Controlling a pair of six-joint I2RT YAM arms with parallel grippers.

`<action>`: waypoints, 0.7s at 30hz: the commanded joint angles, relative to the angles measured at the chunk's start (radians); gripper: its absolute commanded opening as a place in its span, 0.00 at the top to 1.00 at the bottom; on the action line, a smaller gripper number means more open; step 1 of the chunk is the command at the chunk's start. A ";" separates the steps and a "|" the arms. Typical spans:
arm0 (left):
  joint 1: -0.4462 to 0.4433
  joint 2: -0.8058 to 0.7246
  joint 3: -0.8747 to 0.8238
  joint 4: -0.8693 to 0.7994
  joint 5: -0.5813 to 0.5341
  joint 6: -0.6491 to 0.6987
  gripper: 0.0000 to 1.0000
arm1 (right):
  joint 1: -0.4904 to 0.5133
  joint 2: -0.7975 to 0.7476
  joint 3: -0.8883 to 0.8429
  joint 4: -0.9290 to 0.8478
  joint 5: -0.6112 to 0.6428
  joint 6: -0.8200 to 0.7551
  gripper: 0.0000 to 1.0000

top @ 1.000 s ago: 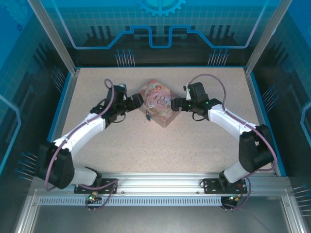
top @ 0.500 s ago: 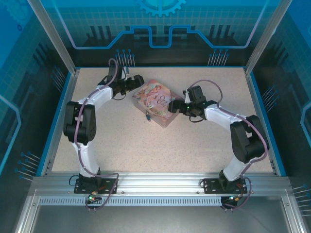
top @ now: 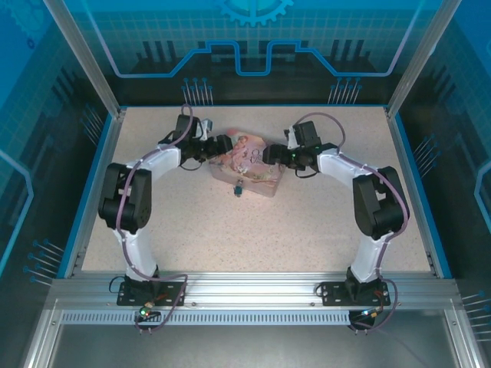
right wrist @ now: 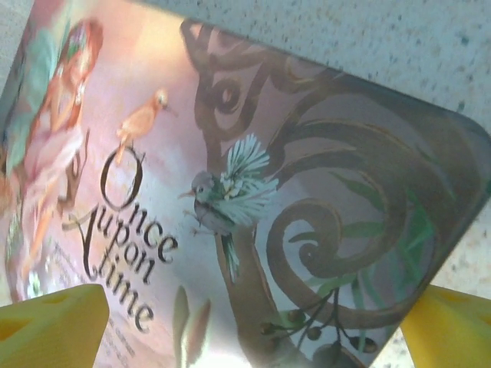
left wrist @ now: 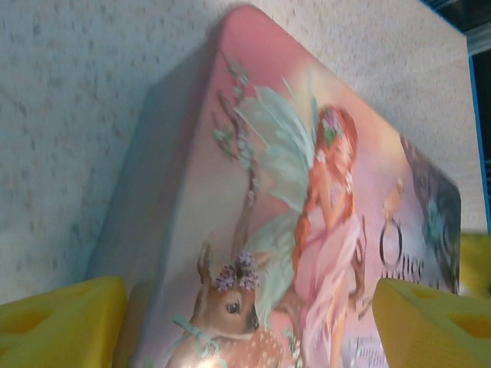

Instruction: Unlock the padlock with the key

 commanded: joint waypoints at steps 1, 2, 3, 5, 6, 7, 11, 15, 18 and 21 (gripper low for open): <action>-0.055 -0.115 -0.093 0.049 0.042 -0.015 0.16 | -0.007 0.045 0.071 0.002 -0.076 -0.077 0.03; -0.065 -0.143 -0.123 0.053 0.032 -0.020 0.16 | -0.014 0.054 0.087 -0.007 -0.061 -0.090 0.03; -0.073 -0.162 -0.145 0.058 0.021 -0.027 0.16 | -0.019 0.058 0.097 -0.015 -0.043 -0.103 0.03; -0.080 -0.208 -0.196 0.076 -0.007 -0.048 0.16 | -0.040 0.050 0.112 -0.033 0.015 -0.126 0.00; -0.081 -0.226 -0.213 0.084 -0.021 -0.056 0.15 | -0.050 0.040 0.113 -0.035 0.041 -0.137 0.00; -0.081 -0.246 -0.225 0.080 -0.042 -0.058 0.15 | -0.065 0.027 0.119 -0.042 0.065 -0.147 0.00; -0.081 -0.312 -0.233 0.035 -0.111 -0.035 0.13 | -0.133 -0.053 0.120 -0.059 0.101 -0.173 0.00; -0.081 -0.367 -0.231 0.009 -0.143 -0.020 0.12 | -0.181 -0.199 0.046 -0.090 0.138 -0.216 0.00; -0.080 -0.389 -0.219 0.001 -0.138 -0.003 0.13 | -0.183 -0.358 -0.131 -0.022 0.029 -0.193 0.04; -0.079 -0.365 -0.187 -0.018 -0.150 0.021 0.13 | -0.135 -0.500 -0.364 0.146 -0.112 -0.083 0.14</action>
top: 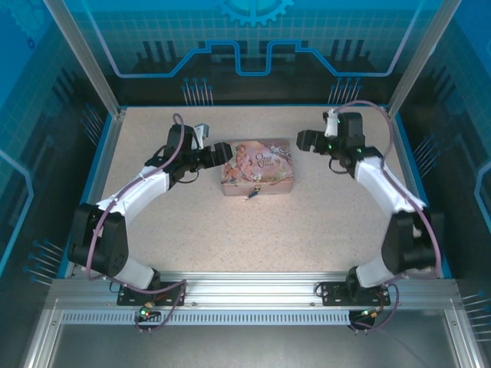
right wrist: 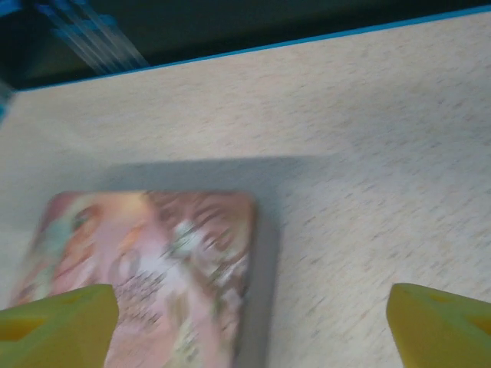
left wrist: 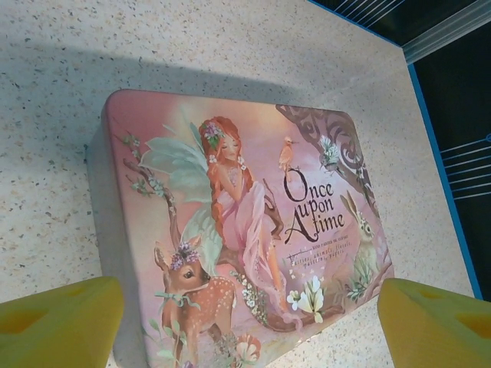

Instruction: Unlock the padlock with the key

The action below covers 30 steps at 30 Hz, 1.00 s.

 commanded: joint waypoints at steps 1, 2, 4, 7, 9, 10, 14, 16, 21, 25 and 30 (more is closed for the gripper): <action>0.006 0.021 0.044 -0.035 -0.039 0.039 0.13 | 0.083 -0.098 -0.216 0.145 -0.136 0.116 0.15; 0.009 0.037 0.050 -0.031 -0.042 0.030 0.13 | 0.127 -0.127 -0.272 0.179 -0.109 0.153 0.16; 0.015 0.070 0.063 -0.019 -0.050 -0.002 0.13 | 0.261 -0.177 -0.360 0.222 0.034 0.246 0.16; 0.016 0.105 0.072 0.001 -0.064 -0.045 0.13 | 0.452 -0.180 -0.436 0.275 0.283 0.421 0.20; 0.016 0.120 0.064 0.028 -0.063 -0.077 0.13 | 0.533 -0.147 -0.473 0.370 0.375 0.510 0.24; 0.015 0.125 0.060 0.041 -0.063 -0.093 0.13 | 0.560 -0.119 -0.475 0.401 0.409 0.545 0.26; 0.013 0.142 0.053 0.072 -0.045 -0.124 0.13 | 0.639 -0.014 -0.469 0.545 0.476 0.599 0.32; 0.011 0.149 0.056 0.071 -0.039 -0.125 0.13 | 0.659 0.038 -0.464 0.620 0.486 0.618 0.35; 0.011 0.163 0.060 0.064 -0.038 -0.122 0.11 | 0.692 0.126 -0.459 0.685 0.539 0.682 0.42; 0.011 0.165 0.054 0.081 -0.028 -0.128 0.11 | 0.722 0.185 -0.433 0.675 0.589 0.722 0.47; 0.013 0.181 0.063 0.081 -0.004 -0.127 0.11 | 0.742 0.254 -0.392 0.657 0.621 0.745 0.51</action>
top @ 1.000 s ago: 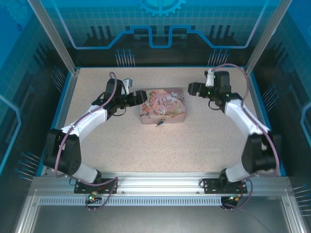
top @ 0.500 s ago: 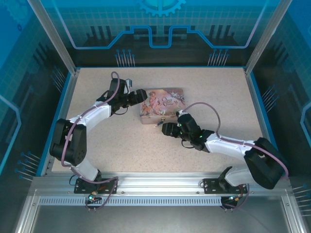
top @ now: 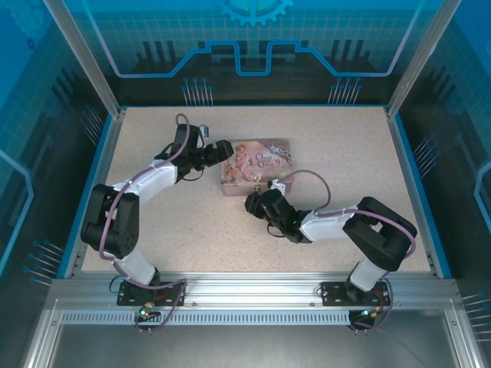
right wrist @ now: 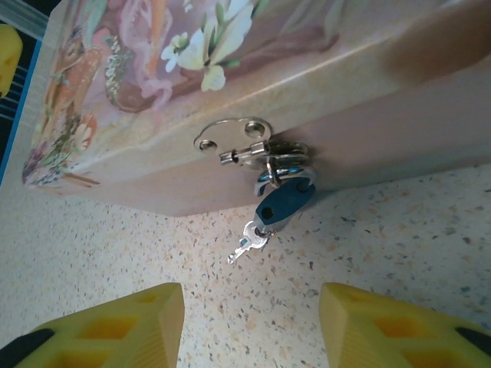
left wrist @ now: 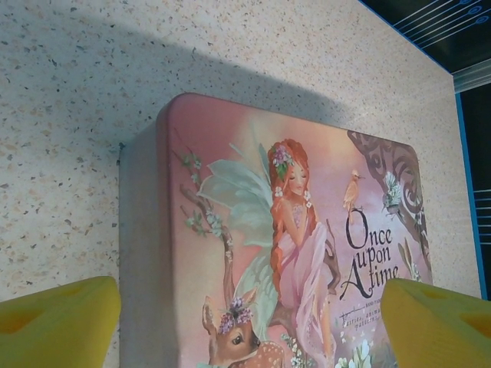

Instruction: Unlock the padlock with the key

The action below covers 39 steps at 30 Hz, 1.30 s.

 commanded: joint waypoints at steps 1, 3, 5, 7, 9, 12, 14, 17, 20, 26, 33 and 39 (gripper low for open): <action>-0.001 0.022 0.023 0.015 0.043 -0.007 0.11 | 0.024 0.039 0.038 0.028 0.078 0.046 0.52; -0.001 0.027 0.028 0.010 0.051 -0.004 0.11 | 0.025 0.056 0.041 0.032 0.095 0.055 0.53; -0.001 0.027 0.027 0.008 0.049 -0.001 0.11 | 0.026 0.068 0.050 0.028 0.107 0.056 0.53; 0.000 0.027 0.027 0.005 0.046 0.002 0.11 | 0.026 0.085 0.066 0.013 0.114 0.061 0.54; 0.000 0.024 0.027 0.004 0.048 0.003 0.11 | 0.026 0.100 0.079 0.006 0.116 0.063 0.55; 0.000 0.021 0.025 0.005 0.051 0.003 0.11 | 0.025 0.120 0.090 0.008 0.116 0.067 0.56; -0.001 0.019 0.024 0.005 0.051 0.002 0.11 | 0.021 0.131 0.097 0.006 0.115 0.067 0.57; -0.001 0.020 0.022 0.005 0.049 0.001 0.11 | 0.019 0.146 0.106 -0.006 0.115 0.071 0.58; -0.001 0.022 0.023 0.003 0.049 0.001 0.11 | 0.016 0.167 0.111 -0.007 0.112 0.081 0.60; 0.000 0.022 0.026 -0.001 0.048 0.001 0.11 | 0.008 0.197 0.096 0.031 0.116 0.098 0.63; 0.000 0.015 0.027 -0.012 0.039 0.008 0.11 | -0.004 0.206 0.070 0.063 0.113 0.082 0.75; 0.000 -0.029 0.021 -0.031 0.016 0.027 0.11 | -0.006 0.179 0.029 0.093 0.114 0.025 0.91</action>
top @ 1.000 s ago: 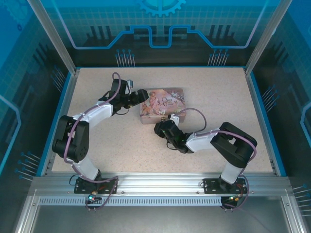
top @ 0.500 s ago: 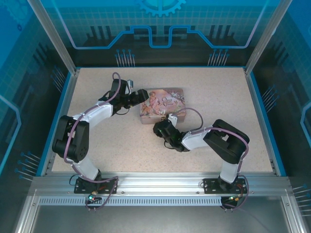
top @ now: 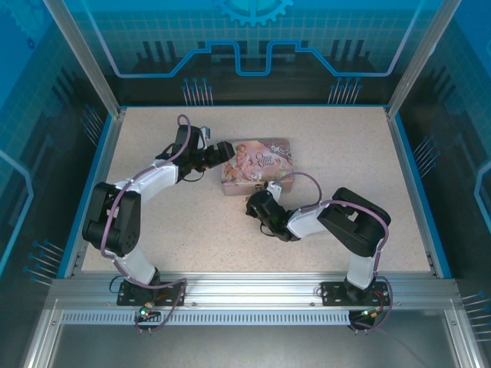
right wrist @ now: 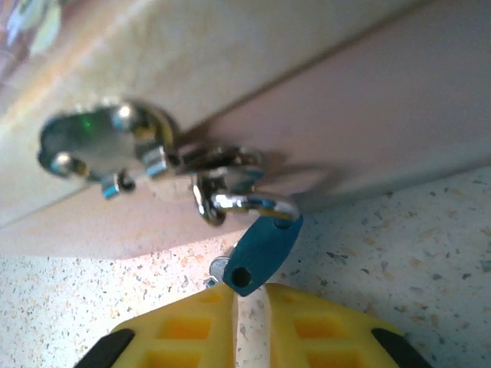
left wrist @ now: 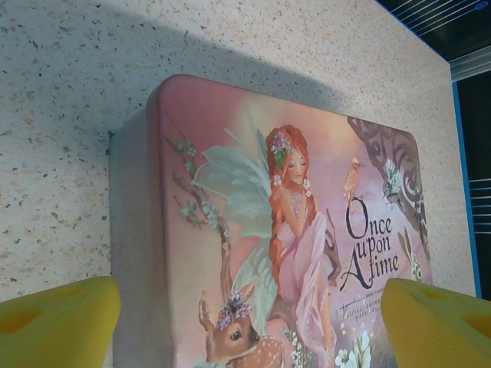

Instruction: Unlock the padlock with the key

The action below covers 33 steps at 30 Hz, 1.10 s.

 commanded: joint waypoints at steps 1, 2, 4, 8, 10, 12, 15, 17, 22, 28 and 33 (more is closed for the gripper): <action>-0.001 -0.056 0.021 -0.029 -0.012 0.028 0.11 | -0.011 -0.011 -0.036 0.029 0.025 -0.054 0.93; -0.001 -0.067 0.022 -0.035 -0.014 0.033 0.11 | -0.011 -0.020 -0.042 0.030 0.027 -0.071 0.94; -0.002 -0.090 0.022 -0.047 -0.013 0.039 0.11 | -0.017 -0.041 -0.060 0.050 0.017 -0.124 0.99; -0.015 -0.130 0.022 -0.060 -0.003 0.048 0.11 | -0.039 -0.063 -0.101 0.130 -0.032 -0.205 1.00; -0.033 -0.145 0.025 -0.068 -0.004 0.053 0.11 | -0.056 -0.062 -0.128 0.197 -0.073 -0.231 1.00; -0.052 -0.152 0.030 -0.070 0.000 0.054 0.12 | -0.074 -0.064 -0.143 0.226 -0.108 -0.250 1.00; -0.083 -0.138 0.049 -0.063 0.008 0.058 0.12 | -0.085 -0.080 -0.156 0.233 -0.134 -0.283 0.97; -0.096 -0.109 0.069 -0.060 0.022 0.059 0.12 | -0.081 -0.091 -0.167 0.247 -0.142 -0.309 0.87; -0.099 -0.034 0.111 -0.036 0.046 0.040 0.12 | -0.066 -0.067 -0.166 0.336 -0.178 -0.322 0.68; -0.100 0.031 0.152 -0.038 0.072 0.039 0.12 | -0.082 -0.005 -0.162 0.410 -0.191 -0.259 0.65; -0.099 0.056 0.161 -0.034 0.067 0.039 0.12 | -0.090 0.013 -0.190 0.435 -0.168 -0.218 0.71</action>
